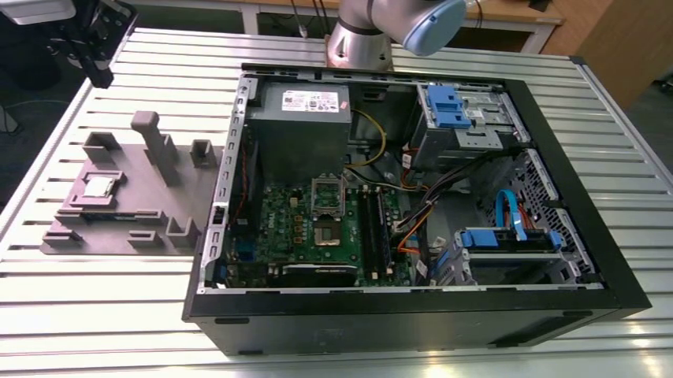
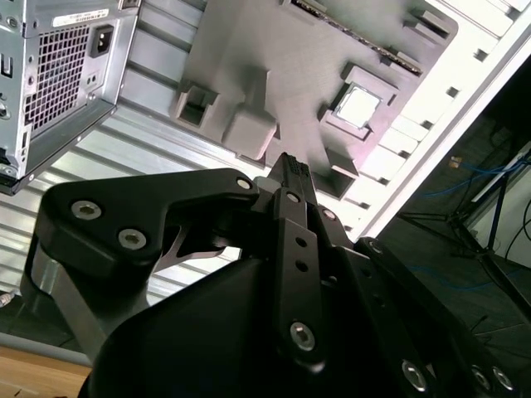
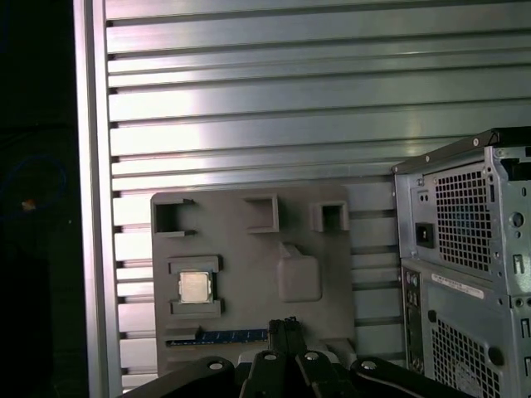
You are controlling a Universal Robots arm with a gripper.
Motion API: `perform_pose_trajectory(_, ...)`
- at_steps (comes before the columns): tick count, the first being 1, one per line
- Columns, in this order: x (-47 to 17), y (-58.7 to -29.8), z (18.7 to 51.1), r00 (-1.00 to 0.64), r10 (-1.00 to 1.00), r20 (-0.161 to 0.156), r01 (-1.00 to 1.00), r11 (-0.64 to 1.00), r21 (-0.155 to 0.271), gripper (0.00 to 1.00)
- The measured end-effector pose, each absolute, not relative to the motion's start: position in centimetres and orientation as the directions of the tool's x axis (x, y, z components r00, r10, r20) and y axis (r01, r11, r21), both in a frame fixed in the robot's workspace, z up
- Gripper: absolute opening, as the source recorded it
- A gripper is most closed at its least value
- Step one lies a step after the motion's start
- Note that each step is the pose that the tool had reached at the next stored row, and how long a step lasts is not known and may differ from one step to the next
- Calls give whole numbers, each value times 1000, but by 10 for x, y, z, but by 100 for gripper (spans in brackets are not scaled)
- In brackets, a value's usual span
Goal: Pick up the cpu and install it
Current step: 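Reach for the cpu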
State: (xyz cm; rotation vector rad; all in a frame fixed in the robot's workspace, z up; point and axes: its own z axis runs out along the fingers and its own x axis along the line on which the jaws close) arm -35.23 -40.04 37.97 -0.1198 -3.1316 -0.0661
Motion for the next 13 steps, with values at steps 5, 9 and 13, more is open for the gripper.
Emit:
perform_pose_trajectory(5, -353, -400, 380, -997, 76, 9, 77, 996, 42, 10)
perform_pose_trajectory(9, -354, -400, 380, -997, 76, 9, 77, 996, 42, 10)
perform_pose_trajectory(13, -356, -400, 380, -997, 76, 9, 77, 996, 42, 10)
